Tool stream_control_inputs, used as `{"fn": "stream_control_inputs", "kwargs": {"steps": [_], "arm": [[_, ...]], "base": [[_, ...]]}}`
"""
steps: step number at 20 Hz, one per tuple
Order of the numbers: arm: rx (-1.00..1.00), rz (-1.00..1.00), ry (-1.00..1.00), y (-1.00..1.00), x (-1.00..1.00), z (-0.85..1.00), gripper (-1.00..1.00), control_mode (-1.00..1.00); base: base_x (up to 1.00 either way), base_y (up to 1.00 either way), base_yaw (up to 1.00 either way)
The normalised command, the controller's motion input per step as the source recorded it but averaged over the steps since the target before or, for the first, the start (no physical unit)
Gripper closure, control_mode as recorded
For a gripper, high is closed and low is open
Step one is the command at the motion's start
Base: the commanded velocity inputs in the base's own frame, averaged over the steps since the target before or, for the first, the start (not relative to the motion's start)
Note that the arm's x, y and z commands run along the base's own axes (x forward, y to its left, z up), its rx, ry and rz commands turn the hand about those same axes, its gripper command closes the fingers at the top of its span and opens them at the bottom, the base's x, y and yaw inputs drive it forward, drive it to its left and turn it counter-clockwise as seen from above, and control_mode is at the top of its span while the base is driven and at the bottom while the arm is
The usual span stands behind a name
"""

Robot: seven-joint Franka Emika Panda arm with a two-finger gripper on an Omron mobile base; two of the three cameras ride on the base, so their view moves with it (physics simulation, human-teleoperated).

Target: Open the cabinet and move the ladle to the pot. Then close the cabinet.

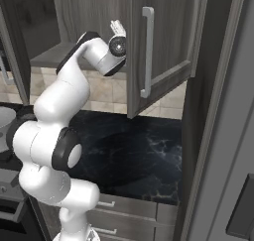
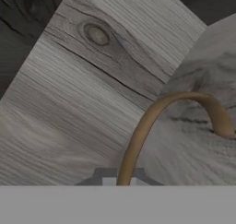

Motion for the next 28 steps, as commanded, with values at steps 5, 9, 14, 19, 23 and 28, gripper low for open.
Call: {"fn": "stream_control_inputs", "kwargs": {"steps": [5, 9, 14, 19, 23, 28], "arm": [[0.0, -0.01, -0.01, 0.0, -0.16, 0.0, 1.0, -1.0], [0.0, -0.01, 0.0, 0.0, -0.24, 0.0, 1.0, -1.0], [0.0, 0.0, 0.0, 0.0, -0.48, 0.0, 1.0, -1.0], [0.0, -0.01, 0.06, 0.12, -0.45, 0.05, 1.0, -1.0], [0.0, -0.01, 0.06, 0.1, -0.48, 0.11, 1.0, -1.0], [0.0, -0.02, 0.04, 0.02, -0.45, 0.1, 1.0, -1.0]], "base": [[0.0, 0.0, 0.0], [0.0, 0.0, 0.0], [0.0, 0.0, 0.0], [0.0, 0.0, 0.0], [0.0, 0.0, 0.0], [0.0, 0.0, 0.0]]}}
